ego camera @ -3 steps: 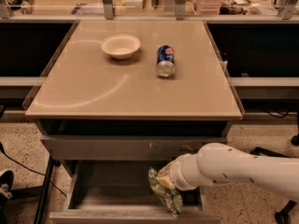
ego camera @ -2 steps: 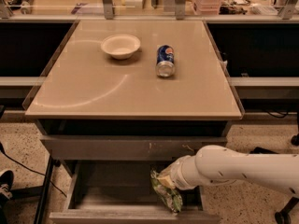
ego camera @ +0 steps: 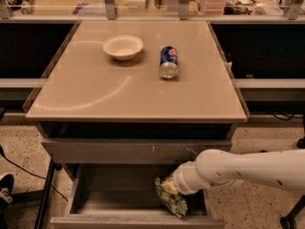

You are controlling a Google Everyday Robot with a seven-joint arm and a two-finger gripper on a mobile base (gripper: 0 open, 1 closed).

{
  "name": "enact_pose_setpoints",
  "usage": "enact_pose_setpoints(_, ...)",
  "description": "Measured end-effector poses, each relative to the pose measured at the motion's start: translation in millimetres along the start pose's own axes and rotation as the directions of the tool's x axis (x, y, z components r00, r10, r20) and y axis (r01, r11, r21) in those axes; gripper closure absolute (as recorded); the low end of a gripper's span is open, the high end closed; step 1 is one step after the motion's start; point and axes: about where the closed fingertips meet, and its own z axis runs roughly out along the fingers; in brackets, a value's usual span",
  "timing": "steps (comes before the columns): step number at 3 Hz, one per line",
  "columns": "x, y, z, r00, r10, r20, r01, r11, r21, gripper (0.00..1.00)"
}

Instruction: Place green jalapeno chip bag into middle drawer

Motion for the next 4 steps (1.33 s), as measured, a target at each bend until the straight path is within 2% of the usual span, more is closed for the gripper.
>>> enact_pose_setpoints(1,1.2,0.0,1.3,1.0,0.002,-0.003,-0.002,1.0,-0.002,0.83)
enact_pose_setpoints(4,1.2,0.0,1.3,1.0,0.002,-0.003,-0.002,1.0,-0.002,0.13)
